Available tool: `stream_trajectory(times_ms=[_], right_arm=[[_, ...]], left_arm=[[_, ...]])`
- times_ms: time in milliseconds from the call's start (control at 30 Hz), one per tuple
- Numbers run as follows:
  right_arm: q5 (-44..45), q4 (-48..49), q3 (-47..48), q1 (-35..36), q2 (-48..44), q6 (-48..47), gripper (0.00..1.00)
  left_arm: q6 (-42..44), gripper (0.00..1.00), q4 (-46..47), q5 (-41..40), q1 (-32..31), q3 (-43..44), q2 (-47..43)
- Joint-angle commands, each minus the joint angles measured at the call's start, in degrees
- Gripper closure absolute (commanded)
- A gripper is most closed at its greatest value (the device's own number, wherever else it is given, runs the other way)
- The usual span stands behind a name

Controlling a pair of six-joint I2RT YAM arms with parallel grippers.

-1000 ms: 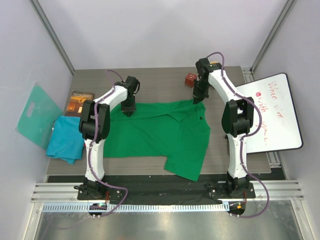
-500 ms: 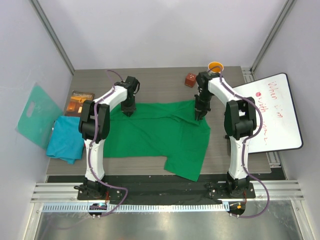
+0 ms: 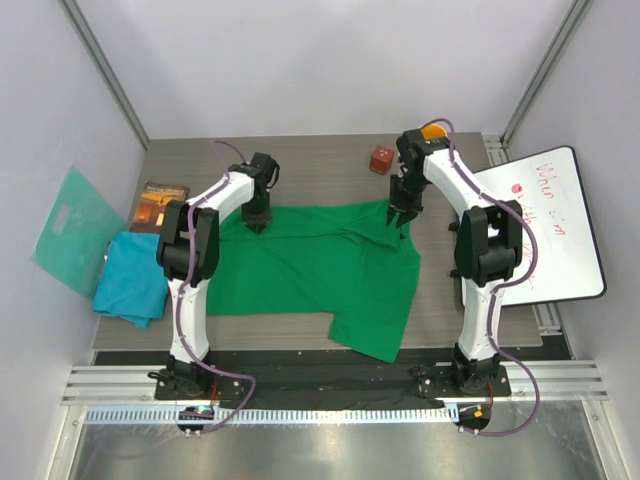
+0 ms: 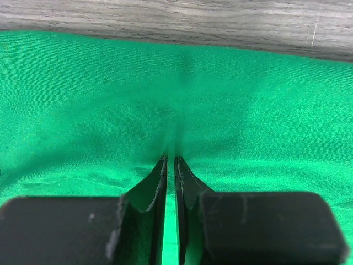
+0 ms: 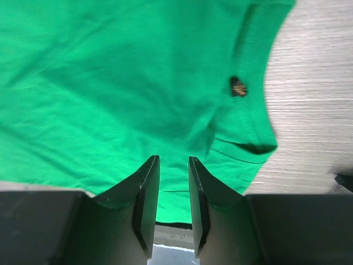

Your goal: Fold and stack the t-shirts

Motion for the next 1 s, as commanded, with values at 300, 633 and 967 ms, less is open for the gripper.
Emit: stream_trajectory(times_ms=[300,633,967], right_arm=[[-6.1,8.1,-2.6,11.1,-4.3,-0.1,0.62],[-1.8,10.0,-1.0,11.9,2.0,-2.8,0.57],[-2.4,11.2,-0.2,12.1,5.9,-4.4,0.57]], left_arm=[[-0.4,1.0,-1.9,3.3,0.1,-2.7,1.0],[0.3,0.99,-2.3,2.8,0.1,-4.3,0.0],[0.3,0.99,-2.6,2.7,0.1,-4.4,-0.2]])
